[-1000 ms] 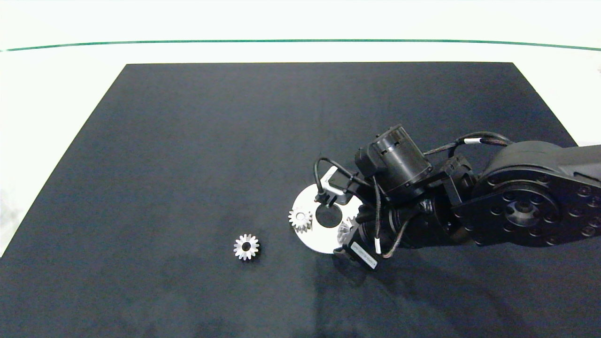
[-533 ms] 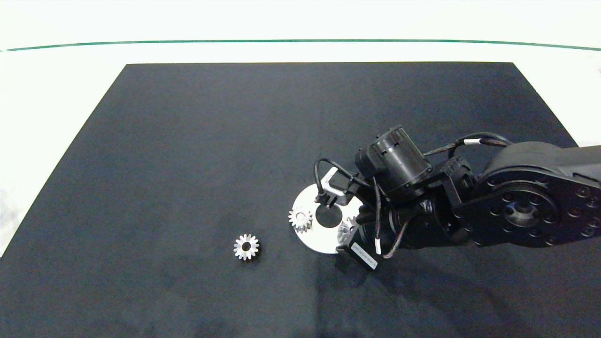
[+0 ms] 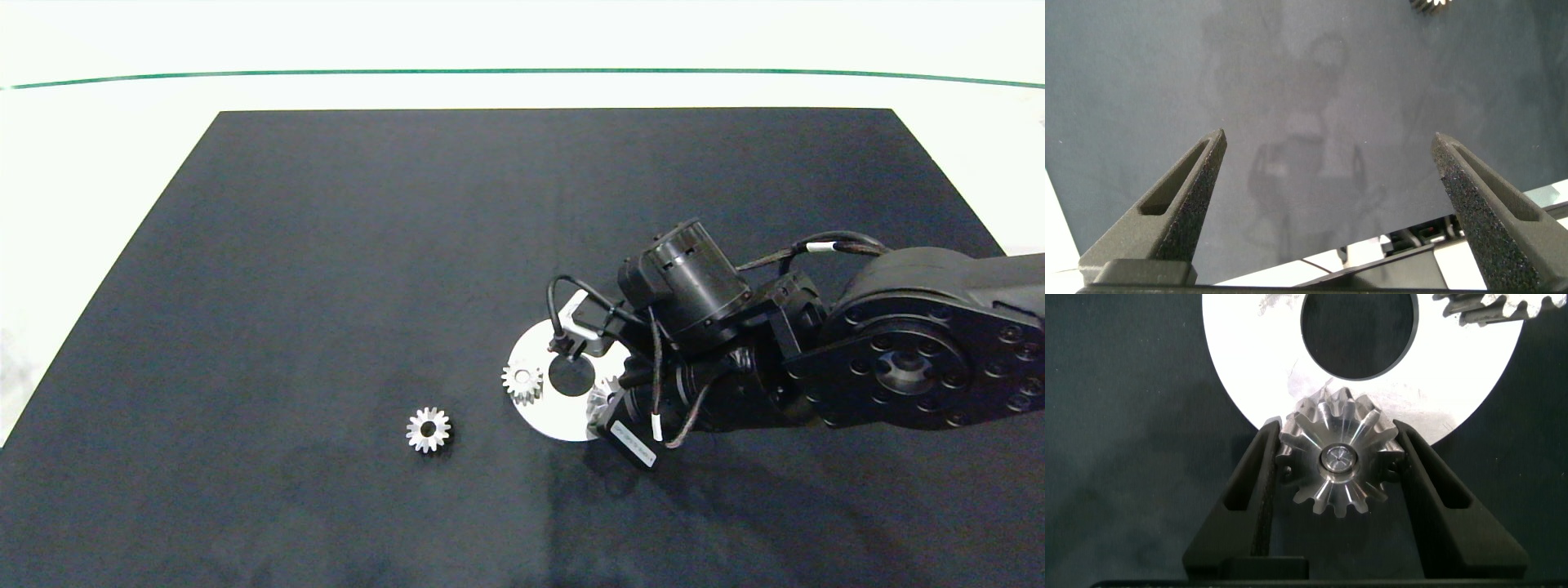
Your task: Remove an incorrectly installed larger gear and replace it with the correct smaller gear
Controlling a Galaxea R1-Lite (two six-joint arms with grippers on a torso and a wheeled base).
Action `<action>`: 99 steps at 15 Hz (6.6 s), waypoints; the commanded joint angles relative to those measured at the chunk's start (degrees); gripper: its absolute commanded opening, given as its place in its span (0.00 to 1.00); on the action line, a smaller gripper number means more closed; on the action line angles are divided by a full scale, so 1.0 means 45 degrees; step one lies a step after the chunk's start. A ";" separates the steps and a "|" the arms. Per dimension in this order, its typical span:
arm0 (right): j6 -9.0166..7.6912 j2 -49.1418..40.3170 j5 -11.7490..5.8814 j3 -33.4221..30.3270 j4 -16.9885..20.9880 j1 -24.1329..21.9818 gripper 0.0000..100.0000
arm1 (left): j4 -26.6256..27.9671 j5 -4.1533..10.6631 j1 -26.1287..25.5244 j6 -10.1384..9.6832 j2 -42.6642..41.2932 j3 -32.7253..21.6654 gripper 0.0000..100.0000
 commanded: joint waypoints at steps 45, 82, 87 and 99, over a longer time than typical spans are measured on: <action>0.0124 -0.1371 0.0163 0.3545 -0.3476 0.0129 0.31 | 0.0043 0.0080 0.0116 0.0092 -0.0170 0.0292 1.00; 0.0768 -0.1566 0.0026 0.4384 -0.5175 0.0208 1.00 | 0.0062 0.0080 0.0155 0.0092 -0.0502 0.0331 1.00; 0.0729 -0.1566 -0.0013 0.4404 -0.5155 0.0208 0.93 | 0.0062 0.0061 0.0155 0.0092 -0.0619 0.0370 1.00; 0.0729 -0.1586 -0.0033 0.4443 -0.5136 0.0208 0.69 | 0.0062 0.0080 0.0135 0.0092 -0.0678 0.0350 1.00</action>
